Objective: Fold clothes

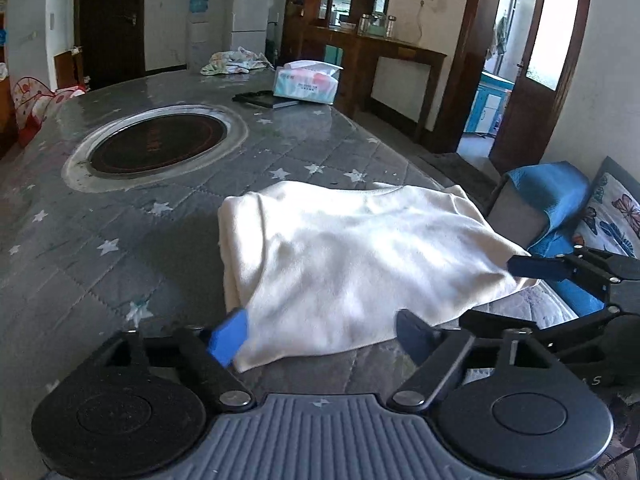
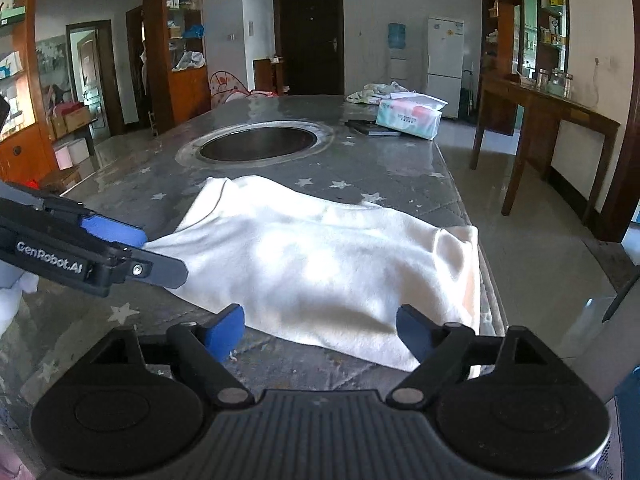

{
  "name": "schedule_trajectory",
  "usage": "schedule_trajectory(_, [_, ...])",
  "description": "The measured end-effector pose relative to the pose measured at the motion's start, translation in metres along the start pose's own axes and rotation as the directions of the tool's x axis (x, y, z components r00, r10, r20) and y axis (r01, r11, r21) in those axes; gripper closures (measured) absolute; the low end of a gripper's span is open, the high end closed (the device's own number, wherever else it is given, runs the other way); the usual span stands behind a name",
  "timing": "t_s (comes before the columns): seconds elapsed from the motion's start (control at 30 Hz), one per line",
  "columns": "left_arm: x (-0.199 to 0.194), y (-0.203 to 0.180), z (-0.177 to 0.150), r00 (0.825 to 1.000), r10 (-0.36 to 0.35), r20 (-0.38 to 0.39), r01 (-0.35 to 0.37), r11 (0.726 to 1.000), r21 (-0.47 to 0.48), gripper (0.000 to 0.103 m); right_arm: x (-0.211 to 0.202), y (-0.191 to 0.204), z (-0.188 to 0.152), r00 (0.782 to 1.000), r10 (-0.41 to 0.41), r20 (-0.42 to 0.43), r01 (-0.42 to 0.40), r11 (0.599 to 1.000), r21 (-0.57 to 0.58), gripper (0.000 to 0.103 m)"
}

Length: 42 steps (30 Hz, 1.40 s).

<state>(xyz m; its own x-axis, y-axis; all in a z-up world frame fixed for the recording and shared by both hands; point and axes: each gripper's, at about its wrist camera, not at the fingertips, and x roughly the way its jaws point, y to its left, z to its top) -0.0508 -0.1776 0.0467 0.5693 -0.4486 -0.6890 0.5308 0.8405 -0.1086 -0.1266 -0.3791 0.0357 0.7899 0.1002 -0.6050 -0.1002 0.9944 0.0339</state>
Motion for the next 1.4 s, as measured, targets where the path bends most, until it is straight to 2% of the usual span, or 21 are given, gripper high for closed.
schedule_trajectory(0.13, [-0.005,0.002,-0.006,1.000,0.004,0.004,-0.004,1.000,-0.015,0.011,-0.004,0.002,-0.002,1.000,-0.010,0.008,0.010,1.000,0.013,0.004])
schedule_trajectory(0.2, [-0.008,0.002,-0.009,1.000,0.004,0.009,-0.004,1.000,-0.024,0.006,-0.006,0.004,-0.003,1.000,-0.013,0.013,0.013,1.000,0.012,0.000])
schedule_trajectory(0.37, [-0.016,0.003,-0.016,1.000,0.008,0.025,-0.007,0.999,-0.032,0.000,-0.010,0.009,-0.006,0.999,-0.030,0.022,0.030,1.000,0.010,0.000])
schedule_trajectory(0.7, [-0.032,0.003,-0.026,0.998,-0.011,0.055,0.014,0.998,-0.055,0.000,-0.020,0.015,-0.012,1.000,-0.013,0.029,0.013,1.000,0.022,0.000])
schedule_trajectory(1.03, [-0.041,0.009,-0.035,0.997,0.026,0.072,-0.019,0.994,-0.105,0.000,-0.034,0.017,-0.017,0.998,-0.014,0.060,0.008,0.996,0.088,0.000])
schedule_trajectory(1.17, [-0.046,0.009,-0.040,0.996,0.043,0.079,-0.035,0.994,-0.099,0.000,-0.037,0.020,-0.018,0.998,-0.010,0.063,0.004,0.996,0.088,0.000])
schedule_trajectory(1.4, [-0.050,0.004,-0.046,0.998,0.012,0.068,-0.007,0.997,-0.076,0.000,-0.041,0.026,-0.022,0.998,-0.025,0.054,0.020,0.996,0.091,0.000])
